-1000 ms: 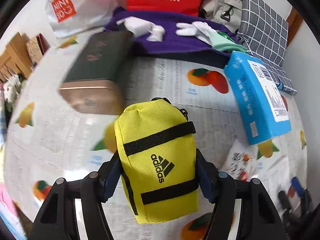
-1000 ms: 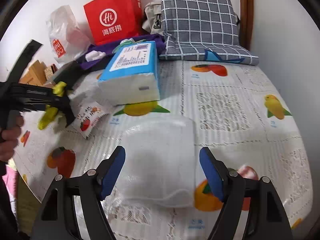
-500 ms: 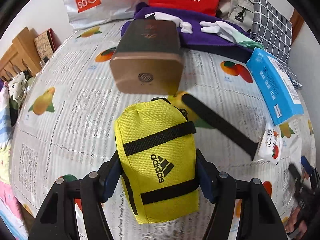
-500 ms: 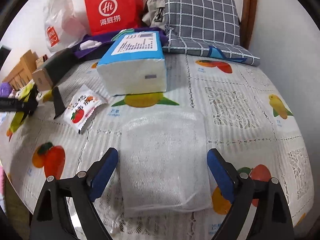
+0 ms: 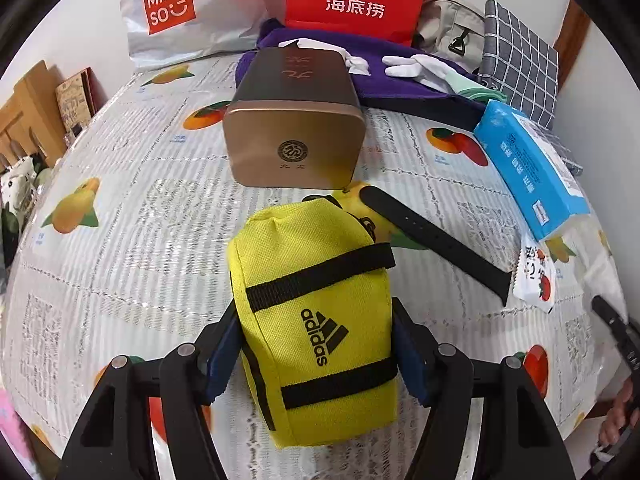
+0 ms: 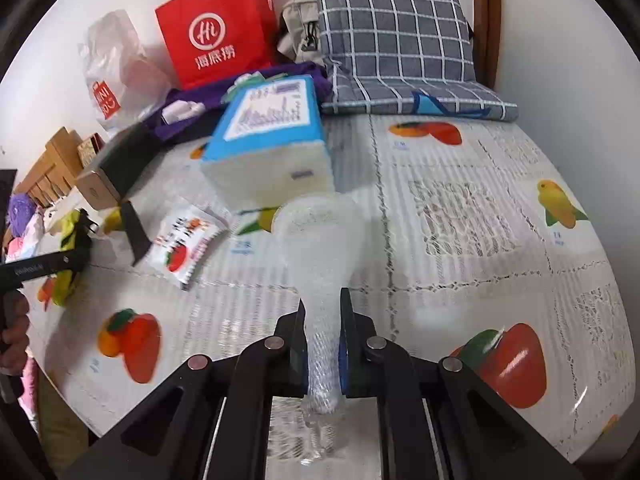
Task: Organize soft objects
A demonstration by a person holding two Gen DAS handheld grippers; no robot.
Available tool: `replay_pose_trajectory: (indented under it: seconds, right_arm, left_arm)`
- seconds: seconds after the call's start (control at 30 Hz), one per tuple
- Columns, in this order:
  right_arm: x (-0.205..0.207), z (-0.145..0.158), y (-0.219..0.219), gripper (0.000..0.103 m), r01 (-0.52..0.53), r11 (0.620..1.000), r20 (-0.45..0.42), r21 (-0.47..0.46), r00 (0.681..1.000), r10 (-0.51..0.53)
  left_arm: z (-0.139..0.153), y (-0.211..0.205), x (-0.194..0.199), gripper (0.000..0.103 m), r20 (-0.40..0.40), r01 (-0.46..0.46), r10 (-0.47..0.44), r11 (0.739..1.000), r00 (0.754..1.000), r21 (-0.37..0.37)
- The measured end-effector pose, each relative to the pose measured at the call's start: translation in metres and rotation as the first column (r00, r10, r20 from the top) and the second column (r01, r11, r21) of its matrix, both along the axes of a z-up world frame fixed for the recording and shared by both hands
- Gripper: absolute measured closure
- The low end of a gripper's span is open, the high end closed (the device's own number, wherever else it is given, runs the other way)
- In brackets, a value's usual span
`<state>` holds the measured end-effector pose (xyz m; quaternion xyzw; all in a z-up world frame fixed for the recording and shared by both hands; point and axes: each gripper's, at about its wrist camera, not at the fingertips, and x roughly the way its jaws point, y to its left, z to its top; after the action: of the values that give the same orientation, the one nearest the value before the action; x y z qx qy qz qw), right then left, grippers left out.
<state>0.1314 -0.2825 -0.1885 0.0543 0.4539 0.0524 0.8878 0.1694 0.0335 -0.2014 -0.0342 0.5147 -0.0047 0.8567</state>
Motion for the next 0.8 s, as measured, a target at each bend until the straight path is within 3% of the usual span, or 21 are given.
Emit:
replay_pose_trajectory:
  seconds: [0.37, 0.8]
  right_arm:
    - [0.002, 0.041, 0.022, 0.092, -0.027, 0.995, 0.067, 0.091, 0.998, 0.021]
    - [0.014, 0.068, 0.043, 0.092, -0.027, 0.998, 0.068, 0.053, 0.997, 0.023]
  left_arm:
    - [0.015, 0.03, -0.007, 0.037, 0.037, -0.019, 0.021, 0.998, 0.999, -0.054]
    - [0.058, 0.037, -0.003, 0.037, 0.116, 0.001, 0.004, 0.999, 0.993, -0.051]
